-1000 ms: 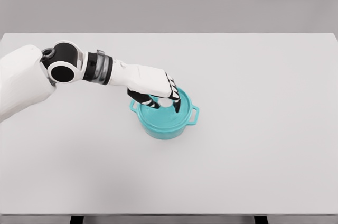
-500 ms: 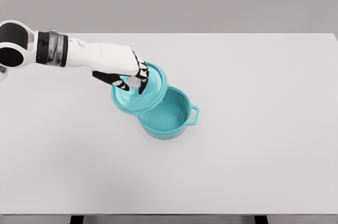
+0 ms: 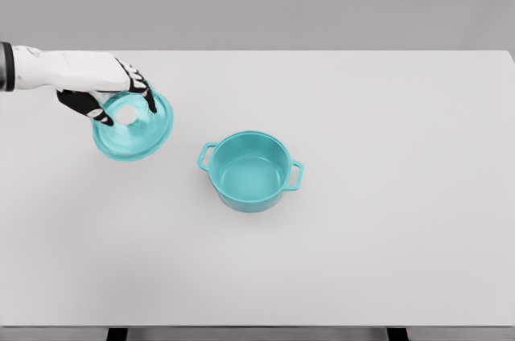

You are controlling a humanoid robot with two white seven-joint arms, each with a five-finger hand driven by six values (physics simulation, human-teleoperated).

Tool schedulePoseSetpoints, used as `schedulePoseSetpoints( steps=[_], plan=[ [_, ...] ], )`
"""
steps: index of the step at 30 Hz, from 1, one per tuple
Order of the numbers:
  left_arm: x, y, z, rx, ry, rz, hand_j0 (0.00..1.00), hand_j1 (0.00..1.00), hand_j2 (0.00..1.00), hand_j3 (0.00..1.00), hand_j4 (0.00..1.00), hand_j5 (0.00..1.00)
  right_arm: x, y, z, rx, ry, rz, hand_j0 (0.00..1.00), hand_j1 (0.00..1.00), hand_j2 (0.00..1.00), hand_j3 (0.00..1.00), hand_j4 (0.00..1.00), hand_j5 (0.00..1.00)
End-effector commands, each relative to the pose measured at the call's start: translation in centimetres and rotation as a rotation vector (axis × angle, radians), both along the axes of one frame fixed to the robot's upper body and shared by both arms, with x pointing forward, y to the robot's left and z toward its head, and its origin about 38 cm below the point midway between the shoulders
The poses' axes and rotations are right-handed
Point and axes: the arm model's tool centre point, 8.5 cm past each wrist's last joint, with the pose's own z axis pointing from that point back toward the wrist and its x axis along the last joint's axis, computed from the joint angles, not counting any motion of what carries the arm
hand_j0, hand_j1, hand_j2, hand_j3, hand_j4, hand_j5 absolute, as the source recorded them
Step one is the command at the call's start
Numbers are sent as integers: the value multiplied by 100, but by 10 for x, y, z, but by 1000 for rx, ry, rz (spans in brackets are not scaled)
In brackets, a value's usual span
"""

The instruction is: Open the lid of the pot with left arm

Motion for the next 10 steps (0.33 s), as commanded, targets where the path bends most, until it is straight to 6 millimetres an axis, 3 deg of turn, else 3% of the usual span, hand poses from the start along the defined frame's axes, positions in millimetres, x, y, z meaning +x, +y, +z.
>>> schedulePoseSetpoints(
  steps=[1, 4, 10],
  plan=[
    [1, -1, 0, -7, 1, 3, 100, 100, 100, 100, 100, 100, 0, 0, 0, 0, 0, 0, 100, 100, 100, 100, 100, 100],
    [-2, -3, -7, -9, 17, -5, 100, 100, 100, 100, 100, 100, 0, 0, 0, 0, 0, 0, 100, 100, 100, 100, 100, 100],
    [-20, -21, 1, -73, 4, -75, 100, 100, 100, 100, 100, 100, 0, 0, 0, 1, 0, 1, 100, 100, 100, 100, 100, 100]
  ],
)
